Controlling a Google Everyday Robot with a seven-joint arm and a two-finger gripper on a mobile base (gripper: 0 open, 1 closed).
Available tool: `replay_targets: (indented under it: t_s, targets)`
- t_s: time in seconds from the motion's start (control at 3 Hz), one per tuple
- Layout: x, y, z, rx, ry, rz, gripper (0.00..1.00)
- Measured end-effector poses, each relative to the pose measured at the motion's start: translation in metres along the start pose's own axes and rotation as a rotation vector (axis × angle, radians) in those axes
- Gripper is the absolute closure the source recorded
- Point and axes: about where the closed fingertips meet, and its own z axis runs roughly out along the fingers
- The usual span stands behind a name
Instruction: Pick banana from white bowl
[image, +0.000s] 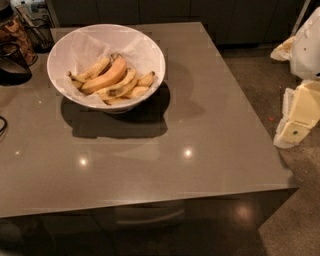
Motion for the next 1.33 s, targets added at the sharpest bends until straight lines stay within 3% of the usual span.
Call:
replay_targets:
  t_s: [0.33,1.0,1.33]
  targets:
    - [0.0,0.0,0.0,0.0,0.0,0.0,0.0]
    - [-0.042,-0.044,0.007,-0.052,0.039,-0.169,0.0]
    - [-0.071,-0.069,0.012,-0.045,0.041,-0.238,0.0]
